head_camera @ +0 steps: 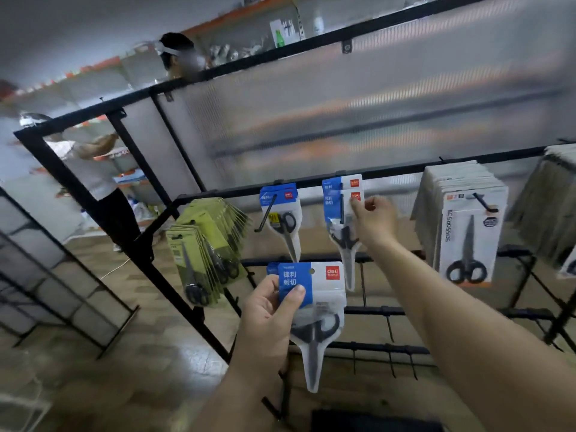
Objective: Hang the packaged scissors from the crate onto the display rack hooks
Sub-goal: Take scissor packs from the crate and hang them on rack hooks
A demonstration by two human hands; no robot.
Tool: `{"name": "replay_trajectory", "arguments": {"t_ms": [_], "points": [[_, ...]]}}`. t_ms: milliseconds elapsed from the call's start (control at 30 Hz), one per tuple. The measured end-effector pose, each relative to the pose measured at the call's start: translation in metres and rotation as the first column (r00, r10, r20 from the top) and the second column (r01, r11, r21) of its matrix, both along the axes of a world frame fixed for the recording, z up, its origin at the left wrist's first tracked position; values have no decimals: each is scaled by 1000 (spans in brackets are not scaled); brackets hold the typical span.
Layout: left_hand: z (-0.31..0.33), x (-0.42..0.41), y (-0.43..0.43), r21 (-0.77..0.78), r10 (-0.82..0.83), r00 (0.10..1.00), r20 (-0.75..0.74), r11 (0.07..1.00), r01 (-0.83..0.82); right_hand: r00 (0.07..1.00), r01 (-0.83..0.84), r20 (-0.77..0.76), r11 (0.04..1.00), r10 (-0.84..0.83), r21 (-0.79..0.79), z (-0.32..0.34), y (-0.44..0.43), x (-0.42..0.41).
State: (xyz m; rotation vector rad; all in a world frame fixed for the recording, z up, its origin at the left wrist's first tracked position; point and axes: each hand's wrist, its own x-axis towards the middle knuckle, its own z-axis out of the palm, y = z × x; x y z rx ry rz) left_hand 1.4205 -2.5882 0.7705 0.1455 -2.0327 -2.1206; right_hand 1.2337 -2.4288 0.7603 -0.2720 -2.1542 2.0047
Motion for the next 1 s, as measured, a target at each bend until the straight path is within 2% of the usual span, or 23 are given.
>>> {"name": "replay_trajectory", "arguments": {"t_ms": [100,200,333,500,733,1000], "points": [[-2,-5,10,12,5,1000,6,1000,-5,1000,-12,-6,1000,12,27,6,8,-5],[1,-19,20,-10,-7,1000,5,1000,7,995,-103,9,995,103,11,0,18,35],[0,-47,32,-37,-37,999,-23,999,36,986,-167,48,968,161,185,-16,37,93],[3,-77,35,-43,-97,995,-40,995,95,993,-119,26,957,117,263,-15,56,158],[-5,-107,41,-50,-97,995,-3,994,97,999,36,-26,984,-32,176,-15,62,202],[-17,-118,37,-42,-53,998,24,998,54,999,26,19,984,-30,175,-19,62,229]]}}
